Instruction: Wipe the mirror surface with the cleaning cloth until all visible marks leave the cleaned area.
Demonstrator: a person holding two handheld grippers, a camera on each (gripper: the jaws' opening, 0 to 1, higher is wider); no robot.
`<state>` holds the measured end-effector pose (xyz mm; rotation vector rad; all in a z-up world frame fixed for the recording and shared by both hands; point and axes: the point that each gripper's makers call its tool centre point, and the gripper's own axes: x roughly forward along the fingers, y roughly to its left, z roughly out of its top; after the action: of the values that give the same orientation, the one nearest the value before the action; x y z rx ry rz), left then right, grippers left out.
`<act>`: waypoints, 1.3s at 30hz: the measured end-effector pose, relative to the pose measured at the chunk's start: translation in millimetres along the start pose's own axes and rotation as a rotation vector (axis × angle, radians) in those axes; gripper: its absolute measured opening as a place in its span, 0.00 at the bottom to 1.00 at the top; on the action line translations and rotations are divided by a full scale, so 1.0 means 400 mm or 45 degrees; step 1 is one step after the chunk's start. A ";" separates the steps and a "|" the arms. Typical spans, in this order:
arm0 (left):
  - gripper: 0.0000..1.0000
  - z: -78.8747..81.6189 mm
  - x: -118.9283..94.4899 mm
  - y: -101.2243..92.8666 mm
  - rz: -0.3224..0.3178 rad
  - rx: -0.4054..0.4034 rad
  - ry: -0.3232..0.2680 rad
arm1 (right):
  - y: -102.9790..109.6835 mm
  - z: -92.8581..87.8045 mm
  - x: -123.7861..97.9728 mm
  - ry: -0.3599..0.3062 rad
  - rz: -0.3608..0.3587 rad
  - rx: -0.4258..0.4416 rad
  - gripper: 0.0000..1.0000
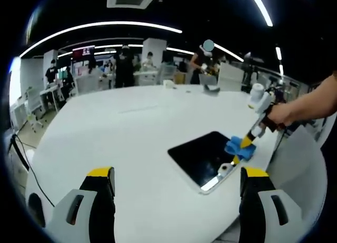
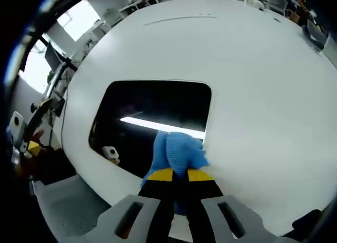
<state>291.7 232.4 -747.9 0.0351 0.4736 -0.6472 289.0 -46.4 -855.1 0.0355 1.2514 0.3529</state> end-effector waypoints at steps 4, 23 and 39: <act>0.99 -0.002 0.002 -0.004 -0.005 0.002 0.003 | 0.001 0.002 0.000 0.006 -0.008 -0.003 0.02; 1.00 -0.009 -0.005 0.001 -0.020 0.022 0.011 | 0.004 0.000 0.002 0.013 -0.036 0.032 0.02; 1.00 0.010 -0.002 0.049 -0.006 0.037 0.003 | 0.052 0.016 0.021 0.003 -0.055 -0.015 0.02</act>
<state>304.2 247.8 -746.3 0.0621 0.4670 -0.6583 292.1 -23.3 -856.3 -0.0017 1.2506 0.3230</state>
